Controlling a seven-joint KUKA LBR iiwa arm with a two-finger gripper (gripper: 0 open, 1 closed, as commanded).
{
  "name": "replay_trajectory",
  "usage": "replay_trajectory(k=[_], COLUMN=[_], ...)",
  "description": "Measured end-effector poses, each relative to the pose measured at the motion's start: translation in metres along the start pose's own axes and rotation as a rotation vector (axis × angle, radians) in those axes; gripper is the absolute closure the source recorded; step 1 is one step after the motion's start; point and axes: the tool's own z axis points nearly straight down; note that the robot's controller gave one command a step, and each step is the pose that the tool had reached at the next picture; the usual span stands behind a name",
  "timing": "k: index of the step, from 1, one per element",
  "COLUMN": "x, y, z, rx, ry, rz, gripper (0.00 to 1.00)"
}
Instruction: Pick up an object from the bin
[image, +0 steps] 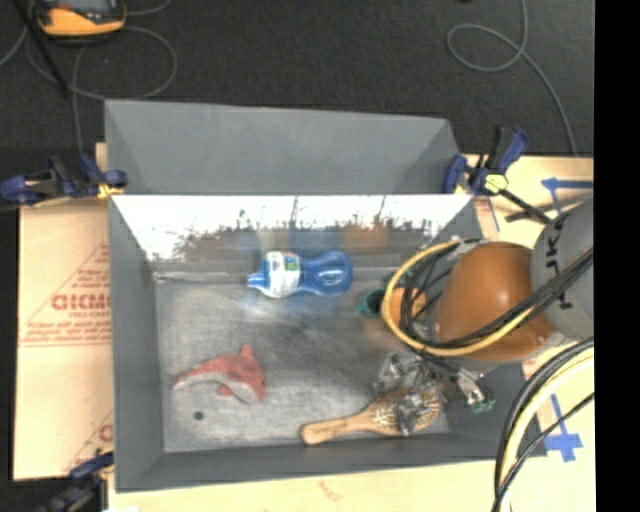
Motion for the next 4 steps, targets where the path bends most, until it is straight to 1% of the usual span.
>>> replay_trajectory(k=[1,2,3,4], x=[0.0,0.0,-0.004,-0.004], y=[-0.002,-0.002,0.006,0.006], z=[-0.11,-0.11,-0.126,-0.126], rx=[-0.004,-0.004,-0.004,-0.004], ry=[0.007,0.007,0.006,0.005], rz=[0.051,0.051,0.033,0.033], gripper=[1.0,1.0,1.0,1.0])
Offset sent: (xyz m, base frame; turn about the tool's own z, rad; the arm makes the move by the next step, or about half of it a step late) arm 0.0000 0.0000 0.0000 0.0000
